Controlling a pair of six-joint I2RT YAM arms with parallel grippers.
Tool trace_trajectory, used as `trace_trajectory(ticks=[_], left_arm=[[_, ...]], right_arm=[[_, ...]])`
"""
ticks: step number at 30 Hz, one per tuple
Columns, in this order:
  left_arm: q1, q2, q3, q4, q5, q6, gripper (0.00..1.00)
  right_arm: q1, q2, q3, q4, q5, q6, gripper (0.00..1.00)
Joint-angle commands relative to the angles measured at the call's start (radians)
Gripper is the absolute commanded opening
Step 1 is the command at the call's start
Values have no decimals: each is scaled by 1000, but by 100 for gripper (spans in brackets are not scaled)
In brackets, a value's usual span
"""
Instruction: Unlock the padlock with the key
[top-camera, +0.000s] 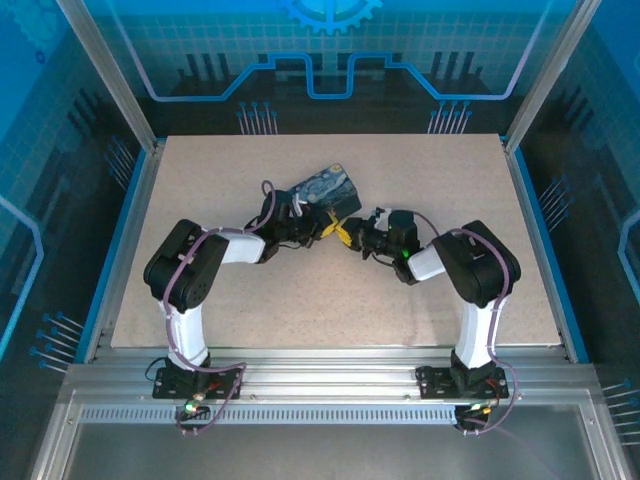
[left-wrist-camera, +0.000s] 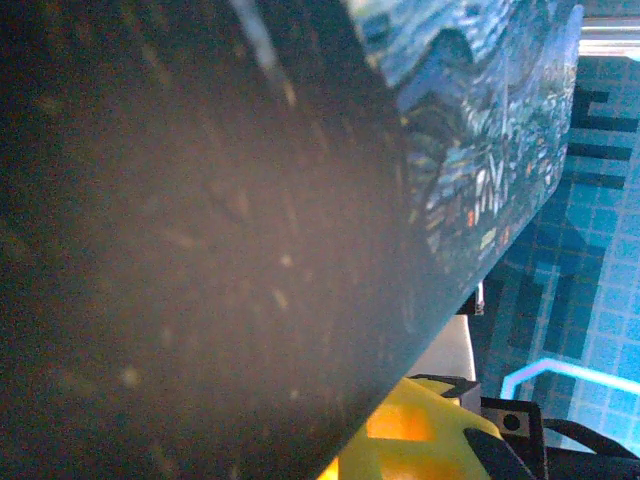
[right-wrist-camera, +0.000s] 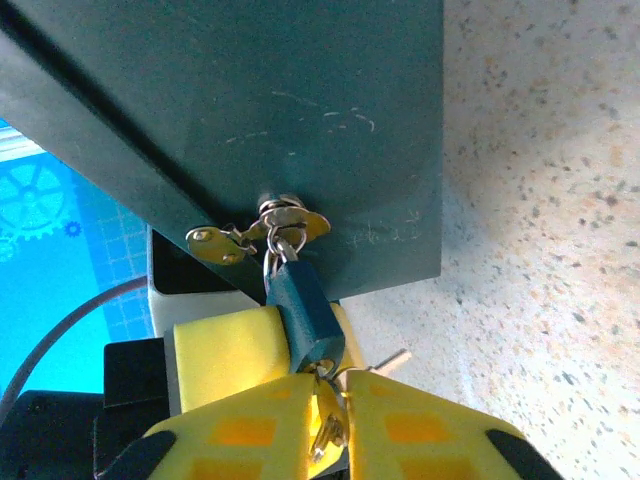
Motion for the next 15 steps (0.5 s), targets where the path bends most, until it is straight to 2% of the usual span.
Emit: trace_trajectory(ticks=[1,9,15], left_arm=[[-52,-39,-6,-2,187,9,0],[-42,-72,7,-123,158,74,0],[-42,-96,20,-198,129,112,0]], right_arm=[[2,-52,-25,-56,-16,-70,24],[-18,-257,-98,-365,-17,-283,33],[-33,-405,-106,-635,14,-443,35]])
